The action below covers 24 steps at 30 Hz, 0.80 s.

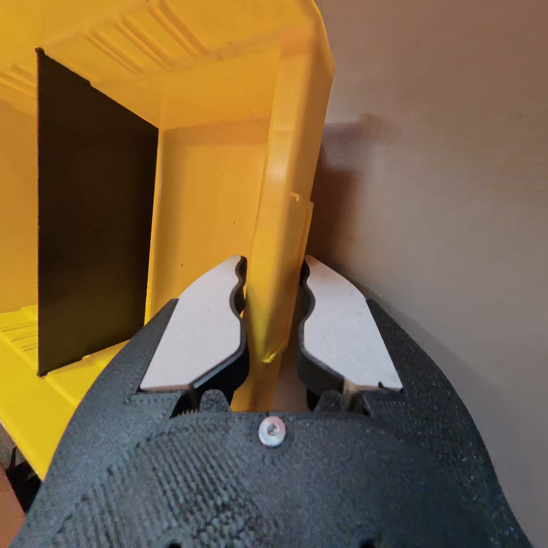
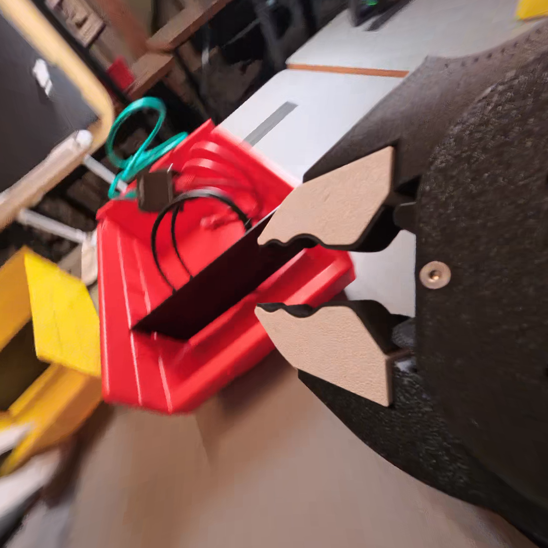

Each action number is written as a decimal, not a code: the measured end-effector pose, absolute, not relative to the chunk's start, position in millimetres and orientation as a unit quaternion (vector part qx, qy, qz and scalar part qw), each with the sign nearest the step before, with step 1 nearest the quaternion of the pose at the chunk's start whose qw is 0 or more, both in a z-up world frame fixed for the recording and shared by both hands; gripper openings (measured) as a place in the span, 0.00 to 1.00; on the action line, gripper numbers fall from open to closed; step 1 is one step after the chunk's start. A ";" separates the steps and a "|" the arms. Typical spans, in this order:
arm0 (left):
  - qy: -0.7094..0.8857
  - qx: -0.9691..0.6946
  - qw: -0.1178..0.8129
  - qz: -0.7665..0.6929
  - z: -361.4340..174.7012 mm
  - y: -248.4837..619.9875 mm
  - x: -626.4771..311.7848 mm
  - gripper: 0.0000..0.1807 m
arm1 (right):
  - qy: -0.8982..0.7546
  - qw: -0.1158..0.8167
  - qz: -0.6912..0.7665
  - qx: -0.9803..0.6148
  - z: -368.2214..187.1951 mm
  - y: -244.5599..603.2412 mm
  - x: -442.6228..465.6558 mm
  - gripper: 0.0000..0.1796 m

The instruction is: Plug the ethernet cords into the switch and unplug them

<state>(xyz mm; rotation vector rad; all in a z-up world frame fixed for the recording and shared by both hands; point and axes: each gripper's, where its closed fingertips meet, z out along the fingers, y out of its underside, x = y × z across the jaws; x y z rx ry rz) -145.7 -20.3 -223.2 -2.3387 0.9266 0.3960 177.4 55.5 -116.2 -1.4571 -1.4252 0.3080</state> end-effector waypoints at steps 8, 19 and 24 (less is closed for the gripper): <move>0.370 -0.869 0.301 0.131 -221.5 -10.5 -118.0 0.19 | -0.438 0.506 0.184 -0.720 -141.3 107.6 219.7 0.29; 0.411 -0.830 0.349 0.140 -211.2 -17.8 -74.5 0.29 | -0.444 0.467 0.173 -0.744 -182.5 115.7 199.0 0.23; 0.312 -0.826 0.466 -0.047 -154.9 -37.6 -9.6 0.22 | -0.400 0.472 0.209 -0.757 -181.9 125.1 199.4 0.18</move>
